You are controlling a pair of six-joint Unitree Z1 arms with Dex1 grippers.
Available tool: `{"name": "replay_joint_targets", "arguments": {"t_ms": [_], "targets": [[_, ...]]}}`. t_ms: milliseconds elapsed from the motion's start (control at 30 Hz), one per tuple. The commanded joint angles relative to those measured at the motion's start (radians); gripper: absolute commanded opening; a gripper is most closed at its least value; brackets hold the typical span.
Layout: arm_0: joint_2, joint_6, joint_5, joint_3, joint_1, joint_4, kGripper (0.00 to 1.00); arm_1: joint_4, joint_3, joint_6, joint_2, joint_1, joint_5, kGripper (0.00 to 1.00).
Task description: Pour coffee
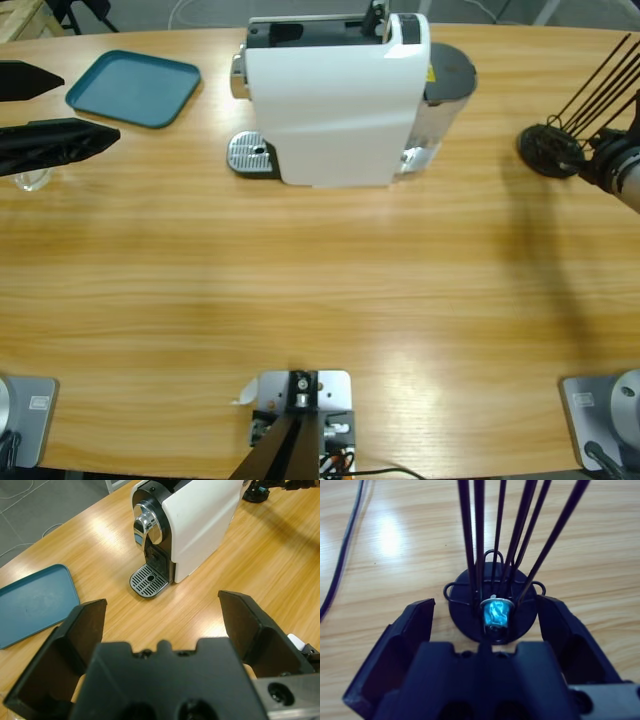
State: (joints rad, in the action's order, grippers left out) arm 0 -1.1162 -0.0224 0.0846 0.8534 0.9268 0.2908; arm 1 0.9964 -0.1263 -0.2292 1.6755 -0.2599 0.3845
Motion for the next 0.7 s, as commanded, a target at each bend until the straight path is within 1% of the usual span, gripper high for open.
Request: {"name": "replay_joint_targets", "arguments": {"t_ms": [33,167,633,667,700], "targets": [[0.006,-0.010,-0.009,-0.040,-0.005,-0.019,0.964,0.002,0.005,0.031,0.046,0.045,-0.026,0.678],[0.006,-0.010,-0.009,-0.042,-0.005,-0.019,0.964,-0.016,0.005,0.033,0.067,0.045,-0.044,0.678],[0.020,-0.011,-0.008,-0.051,-0.005,-0.019,0.964,-0.049,-0.005,0.026,0.094,0.052,-0.021,0.678],[0.021,-0.011,-0.008,-0.053,-0.005,-0.019,0.964,-0.044,-0.006,0.025,0.100,0.057,-0.018,0.673],[0.023,-0.011,-0.008,-0.054,-0.005,-0.019,0.964,-0.035,-0.005,0.025,0.105,0.063,-0.018,0.637]]}}
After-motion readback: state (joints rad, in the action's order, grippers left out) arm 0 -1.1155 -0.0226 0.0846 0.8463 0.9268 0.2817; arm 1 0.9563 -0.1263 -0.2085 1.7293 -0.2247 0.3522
